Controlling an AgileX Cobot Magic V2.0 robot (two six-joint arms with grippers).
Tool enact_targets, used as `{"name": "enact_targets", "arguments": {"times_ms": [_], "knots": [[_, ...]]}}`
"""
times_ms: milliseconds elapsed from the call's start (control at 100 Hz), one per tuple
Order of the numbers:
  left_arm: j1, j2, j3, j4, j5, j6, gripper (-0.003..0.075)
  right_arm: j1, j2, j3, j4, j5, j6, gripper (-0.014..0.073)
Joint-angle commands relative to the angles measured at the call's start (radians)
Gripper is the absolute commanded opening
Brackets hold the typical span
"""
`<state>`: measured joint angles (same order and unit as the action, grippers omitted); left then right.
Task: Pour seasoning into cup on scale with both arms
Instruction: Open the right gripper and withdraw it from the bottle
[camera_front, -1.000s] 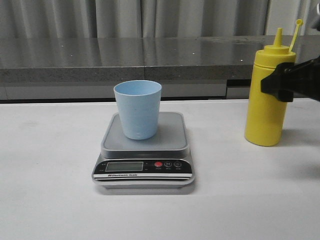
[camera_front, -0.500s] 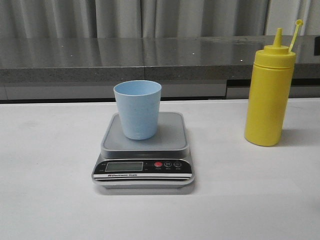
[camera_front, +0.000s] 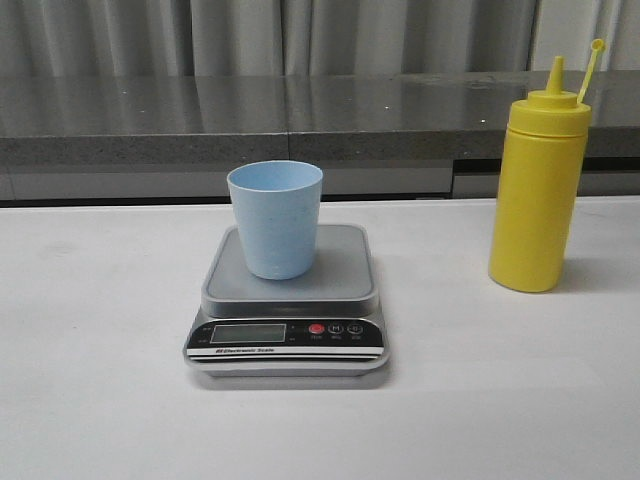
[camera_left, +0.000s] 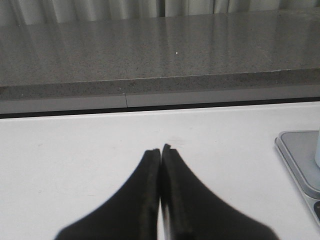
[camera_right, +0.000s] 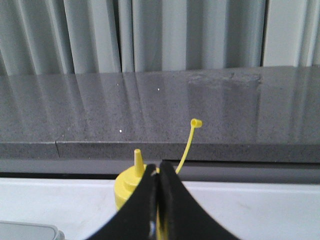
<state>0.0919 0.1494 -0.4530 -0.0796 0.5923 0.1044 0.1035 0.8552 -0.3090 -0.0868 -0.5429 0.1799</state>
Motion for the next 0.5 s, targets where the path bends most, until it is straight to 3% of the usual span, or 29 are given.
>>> {"name": "enact_targets", "arguments": {"times_ms": [0, 330, 490], "knots": [[0.004, 0.010, -0.025, -0.008, -0.077, -0.010, -0.0020, -0.005, -0.033, -0.022, -0.008, -0.075, -0.009, -0.0067], [0.004, 0.010, -0.025, -0.008, -0.077, -0.010, -0.0020, 0.006, -0.183, -0.022, -0.012, -0.037, -0.009, -0.0067], [0.004, 0.010, -0.025, -0.008, -0.077, -0.010, -0.0020, -0.039, -0.290, -0.022, -0.011, 0.040, -0.009, -0.0067]]}}
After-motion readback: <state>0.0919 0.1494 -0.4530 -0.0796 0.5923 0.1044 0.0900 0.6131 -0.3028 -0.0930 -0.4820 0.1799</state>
